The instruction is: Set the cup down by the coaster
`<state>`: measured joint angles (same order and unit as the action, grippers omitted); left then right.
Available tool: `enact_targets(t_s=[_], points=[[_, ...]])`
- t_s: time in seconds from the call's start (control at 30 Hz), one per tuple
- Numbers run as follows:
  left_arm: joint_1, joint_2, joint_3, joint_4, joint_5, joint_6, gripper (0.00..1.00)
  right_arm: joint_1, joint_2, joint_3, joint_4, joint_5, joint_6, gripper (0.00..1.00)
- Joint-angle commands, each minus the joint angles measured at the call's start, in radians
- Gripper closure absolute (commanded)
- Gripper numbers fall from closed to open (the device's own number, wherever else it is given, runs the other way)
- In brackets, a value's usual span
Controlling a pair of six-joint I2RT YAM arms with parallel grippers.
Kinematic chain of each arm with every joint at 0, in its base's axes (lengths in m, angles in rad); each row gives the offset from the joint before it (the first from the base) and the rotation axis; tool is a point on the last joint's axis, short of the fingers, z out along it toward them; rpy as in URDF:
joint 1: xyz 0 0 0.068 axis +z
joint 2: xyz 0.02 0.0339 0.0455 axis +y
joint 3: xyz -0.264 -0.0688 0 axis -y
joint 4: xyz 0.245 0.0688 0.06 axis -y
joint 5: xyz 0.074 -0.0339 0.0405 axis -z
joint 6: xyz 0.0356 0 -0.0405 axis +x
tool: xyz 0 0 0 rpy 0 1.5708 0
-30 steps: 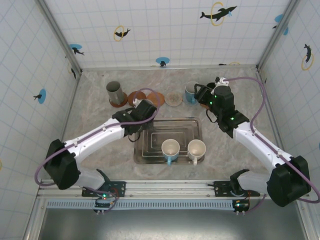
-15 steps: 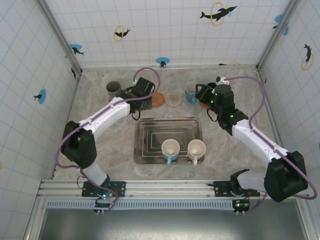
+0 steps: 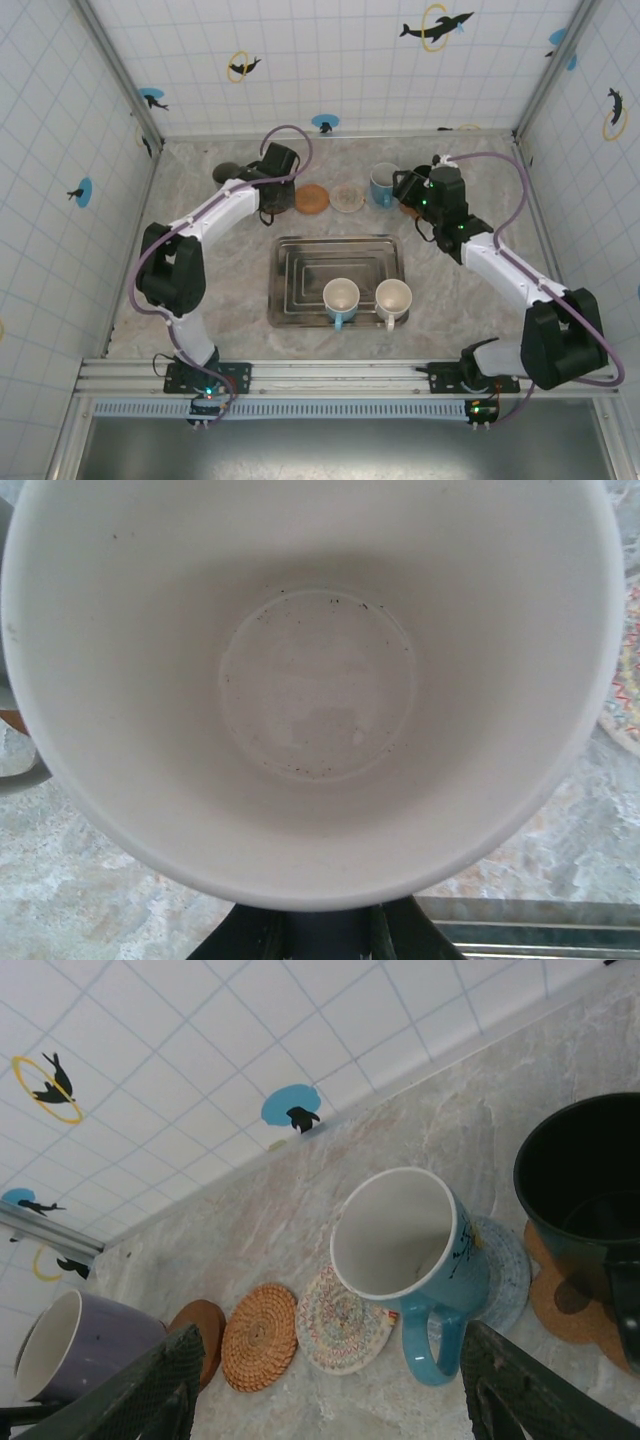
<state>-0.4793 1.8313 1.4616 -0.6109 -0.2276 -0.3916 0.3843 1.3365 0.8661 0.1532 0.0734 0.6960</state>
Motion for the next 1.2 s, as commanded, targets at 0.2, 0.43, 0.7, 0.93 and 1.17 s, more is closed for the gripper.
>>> enact_targets(t_s=[0.2, 0.43, 0.7, 0.93, 1.17], points=[[0.048, 0.066, 0.078, 0.065, 0.006, 0.045, 1.0, -0.005, 0.034, 0.023, 0.027, -0.023, 0.007, 0.31], [0.06, 0.082, 0.065, 0.101, 0.011, 0.045, 1.0, -0.006, 0.049, 0.032, 0.018, -0.023, 0.003, 0.31], [0.071, 0.097, 0.06, 0.117, 0.021, 0.042, 1.0, -0.007, 0.076, 0.046, 0.014, -0.033, 0.005, 0.31], [0.083, 0.103, 0.057, 0.123, 0.024, 0.037, 1.0, -0.007, 0.089, 0.052, 0.011, -0.039, 0.004, 0.31], [0.09, 0.123, 0.055, 0.121, 0.035, 0.03, 1.0, -0.007, 0.09, 0.053, 0.011, -0.043, 0.003, 0.31]])
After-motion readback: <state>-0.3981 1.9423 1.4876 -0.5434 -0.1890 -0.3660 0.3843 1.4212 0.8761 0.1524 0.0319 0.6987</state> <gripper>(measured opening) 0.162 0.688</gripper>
